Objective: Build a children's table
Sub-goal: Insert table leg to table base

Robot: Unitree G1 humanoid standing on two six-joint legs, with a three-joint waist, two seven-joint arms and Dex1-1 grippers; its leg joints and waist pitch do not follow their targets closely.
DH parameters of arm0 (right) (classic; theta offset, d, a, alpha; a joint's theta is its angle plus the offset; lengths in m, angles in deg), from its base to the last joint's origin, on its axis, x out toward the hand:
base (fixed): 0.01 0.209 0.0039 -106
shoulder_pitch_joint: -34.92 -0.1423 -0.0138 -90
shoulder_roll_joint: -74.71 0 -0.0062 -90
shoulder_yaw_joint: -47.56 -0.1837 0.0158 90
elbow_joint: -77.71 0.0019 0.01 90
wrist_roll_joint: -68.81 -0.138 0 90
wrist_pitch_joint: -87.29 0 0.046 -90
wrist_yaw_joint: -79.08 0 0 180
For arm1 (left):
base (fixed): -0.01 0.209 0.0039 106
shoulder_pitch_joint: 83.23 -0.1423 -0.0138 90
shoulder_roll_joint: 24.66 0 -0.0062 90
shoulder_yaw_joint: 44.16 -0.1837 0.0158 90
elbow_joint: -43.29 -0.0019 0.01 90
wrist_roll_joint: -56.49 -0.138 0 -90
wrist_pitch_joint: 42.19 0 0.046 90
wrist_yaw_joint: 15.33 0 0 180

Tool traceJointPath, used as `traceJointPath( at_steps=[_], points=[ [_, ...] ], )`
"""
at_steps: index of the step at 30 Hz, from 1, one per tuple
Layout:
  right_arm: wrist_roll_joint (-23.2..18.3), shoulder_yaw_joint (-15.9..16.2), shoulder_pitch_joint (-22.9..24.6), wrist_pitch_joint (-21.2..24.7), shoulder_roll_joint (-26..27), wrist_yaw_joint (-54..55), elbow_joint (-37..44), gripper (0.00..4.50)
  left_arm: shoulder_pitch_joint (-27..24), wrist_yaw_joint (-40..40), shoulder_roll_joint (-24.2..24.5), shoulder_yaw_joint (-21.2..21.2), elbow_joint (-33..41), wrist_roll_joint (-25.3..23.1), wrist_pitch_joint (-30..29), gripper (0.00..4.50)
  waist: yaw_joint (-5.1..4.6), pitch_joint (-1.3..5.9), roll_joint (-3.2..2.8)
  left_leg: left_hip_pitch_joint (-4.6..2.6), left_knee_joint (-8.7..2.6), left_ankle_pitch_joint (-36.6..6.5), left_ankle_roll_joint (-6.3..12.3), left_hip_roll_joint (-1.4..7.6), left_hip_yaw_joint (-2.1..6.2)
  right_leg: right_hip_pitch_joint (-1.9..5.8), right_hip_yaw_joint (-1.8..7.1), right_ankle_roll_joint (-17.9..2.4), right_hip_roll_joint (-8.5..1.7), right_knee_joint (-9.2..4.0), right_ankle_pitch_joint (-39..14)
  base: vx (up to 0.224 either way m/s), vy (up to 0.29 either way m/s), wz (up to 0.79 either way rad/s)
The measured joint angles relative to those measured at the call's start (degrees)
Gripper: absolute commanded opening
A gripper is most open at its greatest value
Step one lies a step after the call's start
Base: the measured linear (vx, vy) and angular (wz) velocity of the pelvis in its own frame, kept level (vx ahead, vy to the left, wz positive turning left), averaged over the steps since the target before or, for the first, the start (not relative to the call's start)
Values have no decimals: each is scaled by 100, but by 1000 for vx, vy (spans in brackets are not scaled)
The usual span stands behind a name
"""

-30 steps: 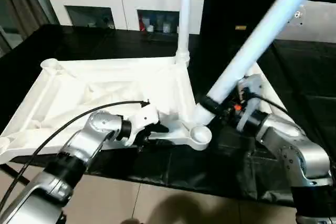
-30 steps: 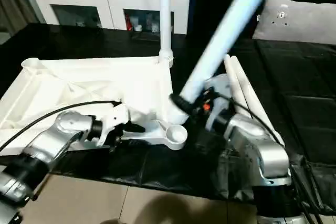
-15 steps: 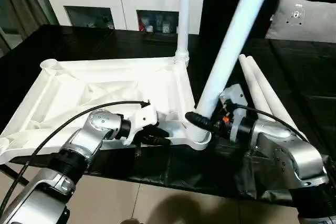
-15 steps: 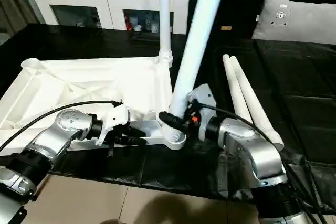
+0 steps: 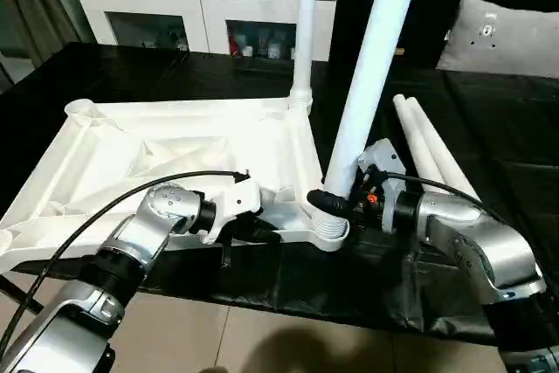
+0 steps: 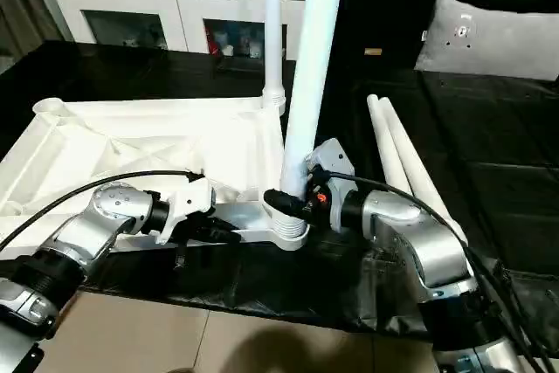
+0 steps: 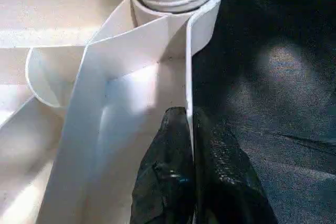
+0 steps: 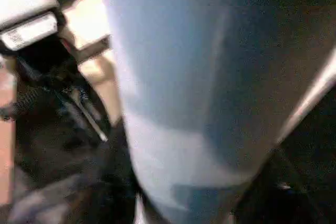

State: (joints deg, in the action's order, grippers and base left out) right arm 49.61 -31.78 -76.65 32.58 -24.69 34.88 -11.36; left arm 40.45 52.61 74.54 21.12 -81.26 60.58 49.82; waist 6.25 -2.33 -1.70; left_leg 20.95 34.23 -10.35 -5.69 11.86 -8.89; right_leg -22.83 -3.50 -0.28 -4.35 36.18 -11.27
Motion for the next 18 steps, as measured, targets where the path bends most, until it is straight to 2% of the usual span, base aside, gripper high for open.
traceJointPath(
  at_steps=[9, 14, 18],
  points=[
    [46, 27, -38, 67, -2, -20, -13, 188, 1, 14, -40, 23, -23, -49, 22, 0, 14, 10, 8, -2, -3, 0, 0, 0, 0, 2, 0, 1, -1, -1, -1, 0, 0, 0],
    [-326, -444, -22, 105, 360, -42, -492, 188, 1, 71, -54, 83, -51, -55, -30, 0, 0, 15, 3, -3, -3, 0, 0, 0, 1, 1, 0, -1, -1, -2, 0, 0, 0, 0],
    [-573, -659, 79, 92, 457, -71, -681, 188, 1, 123, -62, 110, -54, -55, -64, 0, 1, 19, -5, -3, -8, -1, 1, 0, 1, 0, 0, -1, 0, -5, 0, 0, 0, 0]
  ],
)
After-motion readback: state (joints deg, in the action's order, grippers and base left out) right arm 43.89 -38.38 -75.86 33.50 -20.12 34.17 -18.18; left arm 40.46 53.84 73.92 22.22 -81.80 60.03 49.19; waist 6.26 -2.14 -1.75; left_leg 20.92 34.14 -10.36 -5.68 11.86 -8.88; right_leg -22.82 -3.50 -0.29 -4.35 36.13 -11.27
